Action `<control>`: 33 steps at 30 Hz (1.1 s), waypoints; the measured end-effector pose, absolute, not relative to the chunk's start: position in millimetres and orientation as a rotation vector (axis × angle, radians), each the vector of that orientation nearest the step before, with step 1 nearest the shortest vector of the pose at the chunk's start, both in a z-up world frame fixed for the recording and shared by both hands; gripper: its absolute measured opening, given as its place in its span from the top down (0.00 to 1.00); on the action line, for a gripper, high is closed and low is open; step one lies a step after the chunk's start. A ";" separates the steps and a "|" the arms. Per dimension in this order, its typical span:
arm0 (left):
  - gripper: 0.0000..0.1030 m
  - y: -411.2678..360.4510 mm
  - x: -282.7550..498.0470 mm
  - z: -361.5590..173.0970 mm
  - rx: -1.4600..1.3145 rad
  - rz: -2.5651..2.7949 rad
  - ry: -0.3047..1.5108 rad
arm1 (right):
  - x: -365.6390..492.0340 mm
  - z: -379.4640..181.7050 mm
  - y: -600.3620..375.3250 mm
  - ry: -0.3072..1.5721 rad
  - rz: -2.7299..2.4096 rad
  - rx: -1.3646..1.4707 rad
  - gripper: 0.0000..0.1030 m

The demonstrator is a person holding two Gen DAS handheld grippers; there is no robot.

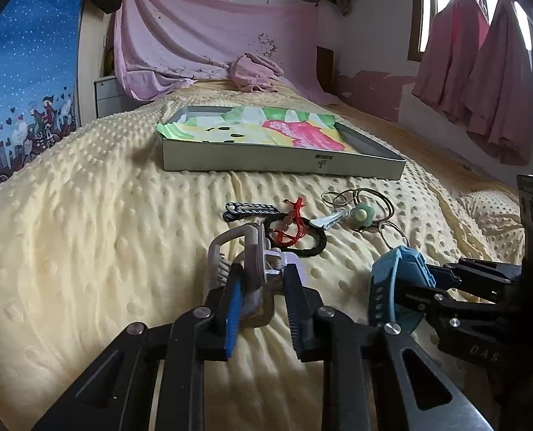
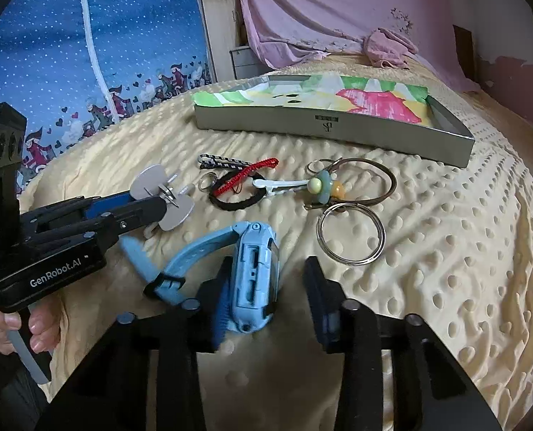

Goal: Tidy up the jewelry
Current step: 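Carry the watch and clip into the tray while both grippers open to release them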

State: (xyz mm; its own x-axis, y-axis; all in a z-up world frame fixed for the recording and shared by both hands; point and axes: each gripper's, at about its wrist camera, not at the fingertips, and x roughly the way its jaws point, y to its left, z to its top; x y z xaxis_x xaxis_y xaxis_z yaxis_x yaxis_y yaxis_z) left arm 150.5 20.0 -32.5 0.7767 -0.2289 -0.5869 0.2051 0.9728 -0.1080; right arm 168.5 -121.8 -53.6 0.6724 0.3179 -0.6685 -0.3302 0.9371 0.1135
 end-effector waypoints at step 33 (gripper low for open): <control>0.80 1.7 178.1 34.9 -0.059 -0.273 0.427 | 186.3 0.2 -180.1 0.565 0.335 0.154 0.85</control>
